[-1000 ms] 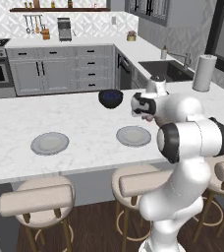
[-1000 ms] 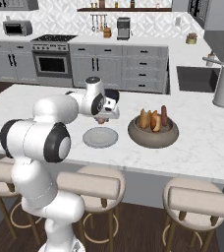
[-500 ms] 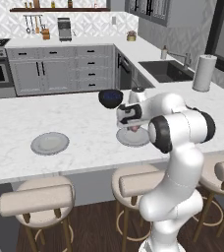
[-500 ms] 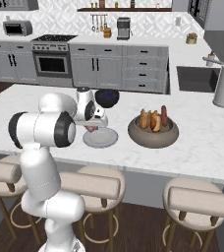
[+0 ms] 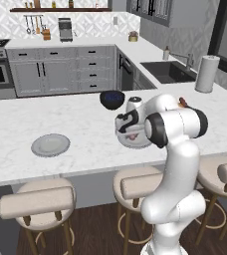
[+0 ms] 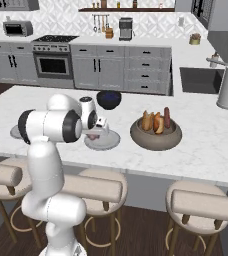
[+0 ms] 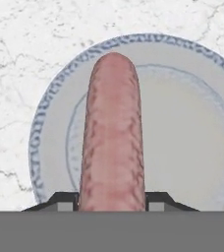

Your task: Place one bun and one sausage from the bowl on each plate.

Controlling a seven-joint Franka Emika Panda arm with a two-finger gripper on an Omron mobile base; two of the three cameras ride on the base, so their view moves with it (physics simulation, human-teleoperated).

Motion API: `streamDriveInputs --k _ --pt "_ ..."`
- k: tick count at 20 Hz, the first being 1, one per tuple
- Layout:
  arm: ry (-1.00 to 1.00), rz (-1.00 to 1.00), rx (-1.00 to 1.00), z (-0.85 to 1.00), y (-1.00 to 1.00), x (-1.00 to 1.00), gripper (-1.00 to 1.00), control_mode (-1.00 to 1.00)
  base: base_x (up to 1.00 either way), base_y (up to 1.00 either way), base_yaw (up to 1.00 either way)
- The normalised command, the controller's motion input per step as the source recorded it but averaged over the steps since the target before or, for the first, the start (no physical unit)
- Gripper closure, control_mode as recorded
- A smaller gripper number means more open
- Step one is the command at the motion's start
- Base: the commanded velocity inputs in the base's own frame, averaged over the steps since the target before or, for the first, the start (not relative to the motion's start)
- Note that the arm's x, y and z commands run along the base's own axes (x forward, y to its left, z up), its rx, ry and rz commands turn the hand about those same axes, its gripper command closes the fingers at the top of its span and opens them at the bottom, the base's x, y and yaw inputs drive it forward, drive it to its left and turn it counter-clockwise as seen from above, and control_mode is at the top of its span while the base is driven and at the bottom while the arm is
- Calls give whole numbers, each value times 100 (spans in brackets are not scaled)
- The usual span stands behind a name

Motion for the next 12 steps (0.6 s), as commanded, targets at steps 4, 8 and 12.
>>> streamDriveInputs --k 4,8,12 --pt "0 -11 0 -29 11 6 100 -100 0 0 0" --pt "0 -12 0 -26 0 14 -100 -100 0 0 0" --pt "0 -9 0 -2 -5 -16 -100 -100 0 0 0"
